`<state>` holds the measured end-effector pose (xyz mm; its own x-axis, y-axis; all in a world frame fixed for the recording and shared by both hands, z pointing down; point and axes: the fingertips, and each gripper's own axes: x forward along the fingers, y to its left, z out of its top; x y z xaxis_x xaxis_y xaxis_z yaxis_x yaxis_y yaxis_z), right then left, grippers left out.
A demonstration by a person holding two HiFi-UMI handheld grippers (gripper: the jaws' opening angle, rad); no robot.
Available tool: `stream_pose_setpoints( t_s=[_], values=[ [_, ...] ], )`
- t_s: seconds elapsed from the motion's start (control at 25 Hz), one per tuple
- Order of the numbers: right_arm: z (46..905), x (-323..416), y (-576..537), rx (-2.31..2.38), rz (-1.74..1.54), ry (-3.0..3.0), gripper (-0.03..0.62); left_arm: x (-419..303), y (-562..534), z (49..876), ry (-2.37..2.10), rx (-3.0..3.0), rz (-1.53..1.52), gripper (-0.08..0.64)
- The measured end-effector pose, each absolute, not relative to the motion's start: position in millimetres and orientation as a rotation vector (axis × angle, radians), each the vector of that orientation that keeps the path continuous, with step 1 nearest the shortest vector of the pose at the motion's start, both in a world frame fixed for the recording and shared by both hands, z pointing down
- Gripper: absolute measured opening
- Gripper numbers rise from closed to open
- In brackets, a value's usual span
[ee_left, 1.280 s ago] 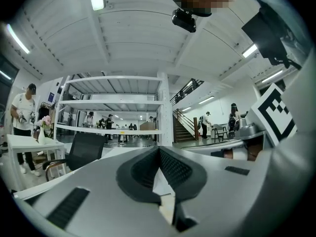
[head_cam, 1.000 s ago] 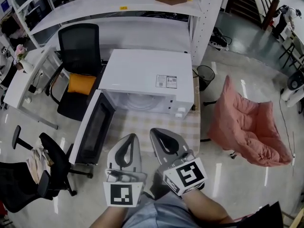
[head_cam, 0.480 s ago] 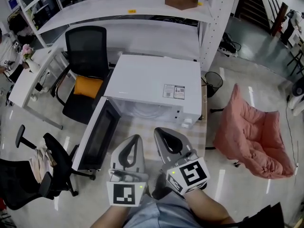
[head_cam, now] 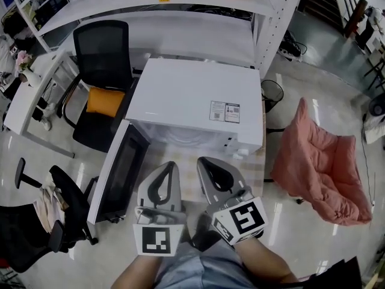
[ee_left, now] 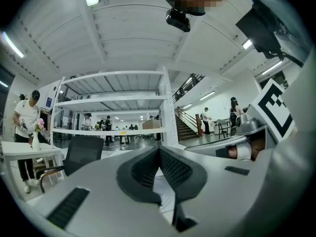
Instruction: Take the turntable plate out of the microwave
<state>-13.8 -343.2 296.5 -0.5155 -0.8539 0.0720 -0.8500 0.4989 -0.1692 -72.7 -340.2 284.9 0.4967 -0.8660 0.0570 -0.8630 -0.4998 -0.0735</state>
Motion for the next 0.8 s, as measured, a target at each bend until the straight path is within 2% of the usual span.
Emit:
stream_pose_setpoints(
  t_s=[0.8],
  values=[
    [433.5,-37.2,-411.4,-1.688,-0.560,2.635,0.000,-81.6,-412.5,401.1,1.423,-2.851,-0.178,0.006]
  ],
)
